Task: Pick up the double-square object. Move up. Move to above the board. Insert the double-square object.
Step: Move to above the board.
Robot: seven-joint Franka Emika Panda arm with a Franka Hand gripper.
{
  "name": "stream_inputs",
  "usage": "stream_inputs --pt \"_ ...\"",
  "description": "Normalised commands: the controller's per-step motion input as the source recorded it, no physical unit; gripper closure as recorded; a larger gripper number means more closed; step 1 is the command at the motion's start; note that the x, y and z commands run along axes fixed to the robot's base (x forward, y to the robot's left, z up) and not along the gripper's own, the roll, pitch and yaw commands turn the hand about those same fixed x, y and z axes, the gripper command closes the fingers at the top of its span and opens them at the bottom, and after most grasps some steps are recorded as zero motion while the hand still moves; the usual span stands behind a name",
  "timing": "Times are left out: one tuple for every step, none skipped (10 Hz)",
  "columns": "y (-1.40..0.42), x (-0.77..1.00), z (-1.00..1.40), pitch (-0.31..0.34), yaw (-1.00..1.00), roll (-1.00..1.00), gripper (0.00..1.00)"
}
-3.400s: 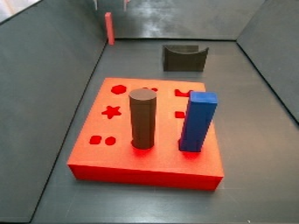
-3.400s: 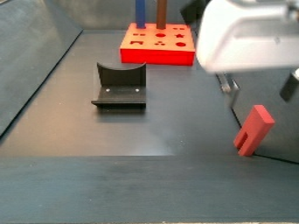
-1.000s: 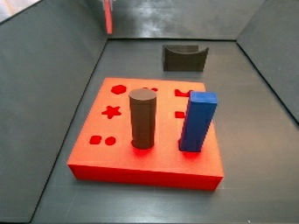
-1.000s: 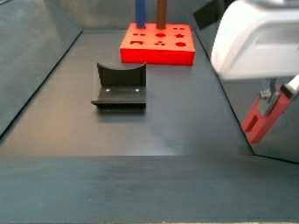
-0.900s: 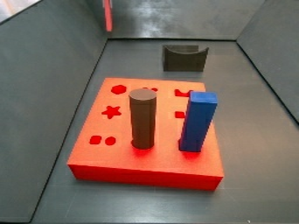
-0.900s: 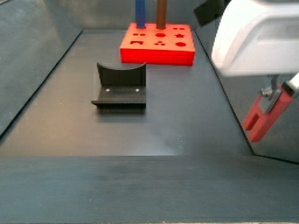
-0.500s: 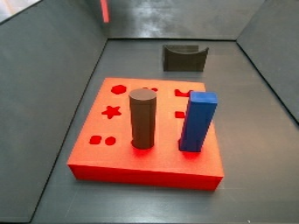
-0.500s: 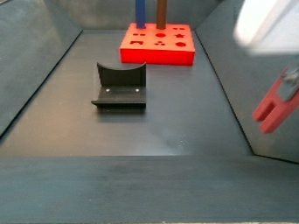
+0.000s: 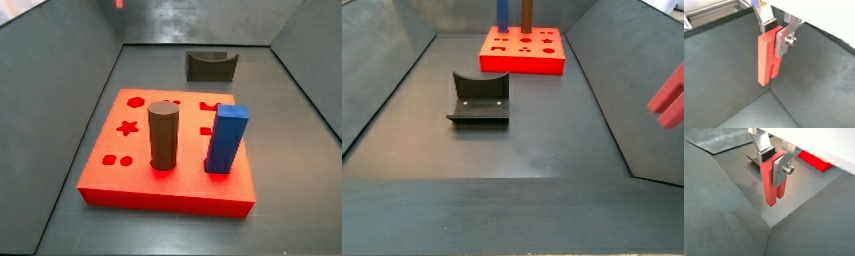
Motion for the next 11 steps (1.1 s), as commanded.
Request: stream_inputs --pt "0.05 -0.43 1.00 0.067 0.01 0.03 1.00" --pt "0.04 -0.49 1.00 0.066 0.02 0.03 1.00" --pt "0.03 -0.54 1.00 0.068 0.02 0.04 1.00" --pt "0.01 -0.59 0.93 0.076 0.02 0.04 1.00" --pt "0.01 -0.59 0.84 0.079 0.02 0.05 1.00" --pt "0.00 -0.59 0.65 0.081 0.02 0.04 1.00" --pt "0.00 -0.59 0.52 0.080 0.01 0.04 1.00" --pt "-0.01 -0.58 0.32 0.082 0.01 0.04 1.00" --pt "-0.01 -0.59 0.18 0.084 0.02 0.05 1.00" --pt "-0.01 -0.58 0.02 0.074 0.02 0.05 1.00" --pt "0.00 -0.58 0.01 0.071 0.02 0.05 1.00"
